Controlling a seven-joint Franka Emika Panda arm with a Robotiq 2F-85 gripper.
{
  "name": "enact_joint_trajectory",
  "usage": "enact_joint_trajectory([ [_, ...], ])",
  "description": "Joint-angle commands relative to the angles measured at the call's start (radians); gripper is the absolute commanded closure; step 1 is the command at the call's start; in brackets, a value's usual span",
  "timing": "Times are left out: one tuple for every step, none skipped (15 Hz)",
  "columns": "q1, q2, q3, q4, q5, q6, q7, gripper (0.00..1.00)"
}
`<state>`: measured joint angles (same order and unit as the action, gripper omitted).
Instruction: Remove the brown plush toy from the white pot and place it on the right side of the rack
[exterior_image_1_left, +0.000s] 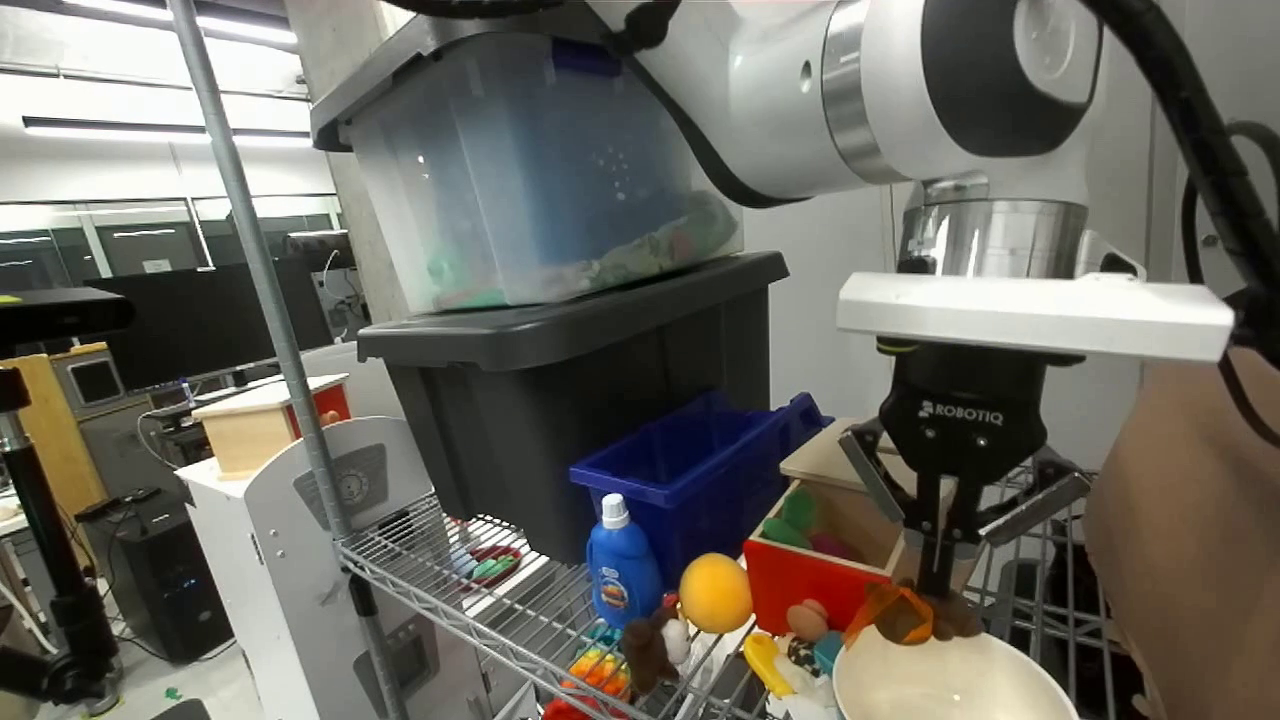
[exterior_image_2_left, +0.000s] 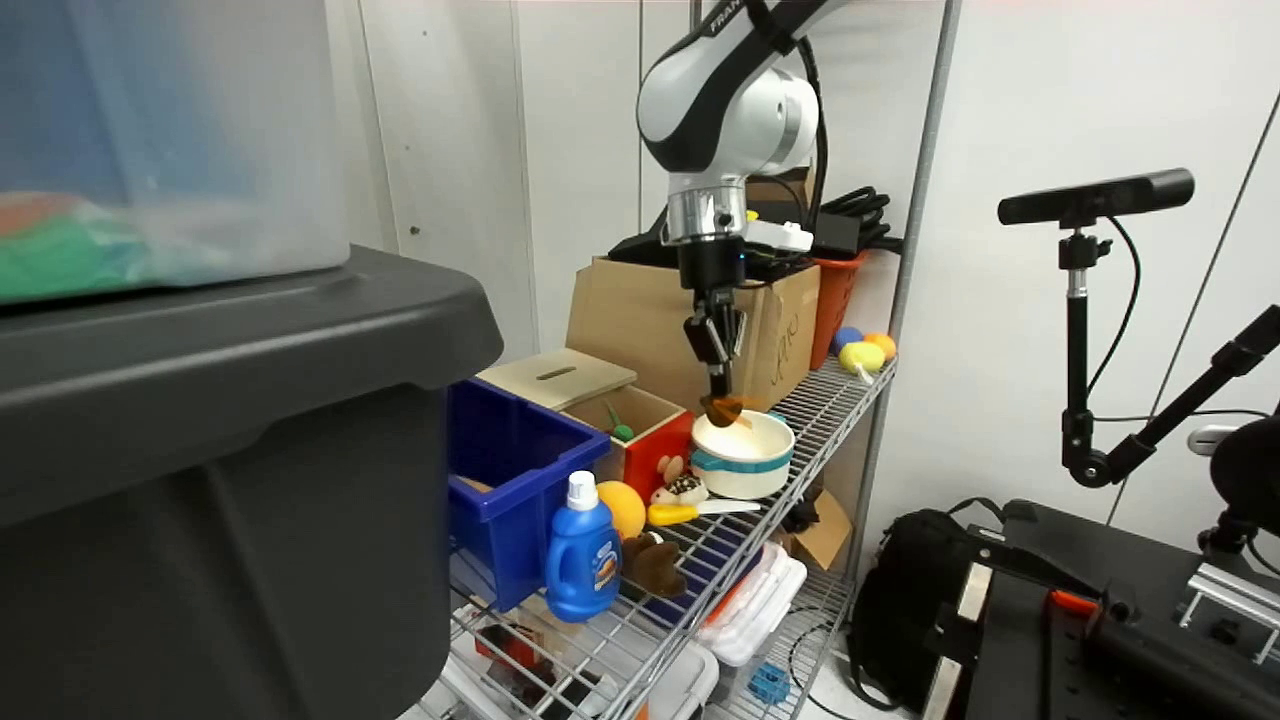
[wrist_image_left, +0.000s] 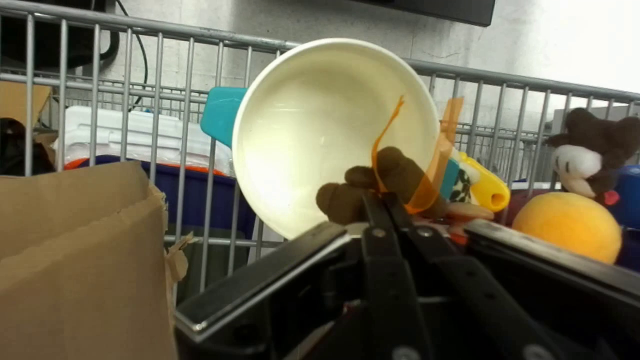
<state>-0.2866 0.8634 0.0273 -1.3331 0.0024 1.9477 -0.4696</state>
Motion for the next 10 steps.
enact_joint_trajectory([
  [0.027,-0.062,-0.020,-0.011,-0.018,-0.061,0.015,0.99],
  [0.031,-0.071,-0.023,-0.009,-0.021,-0.073,0.016,0.99],
  [0.035,-0.077,-0.024,-0.002,-0.026,-0.084,0.017,0.99],
  [0.039,-0.082,-0.025,0.005,-0.030,-0.094,0.017,0.99],
  [0.043,-0.081,-0.026,0.018,-0.034,-0.103,0.016,0.99],
  [0.045,-0.080,-0.028,0.029,-0.037,-0.114,0.015,0.99],
  [0.048,-0.073,-0.029,0.047,-0.040,-0.126,0.012,0.99],
  [0.050,-0.068,-0.031,0.062,-0.043,-0.136,0.011,0.99],
  [0.052,-0.062,-0.032,0.078,-0.047,-0.146,0.008,0.99],
  [0.054,-0.057,-0.032,0.092,-0.052,-0.157,0.007,0.99],
])
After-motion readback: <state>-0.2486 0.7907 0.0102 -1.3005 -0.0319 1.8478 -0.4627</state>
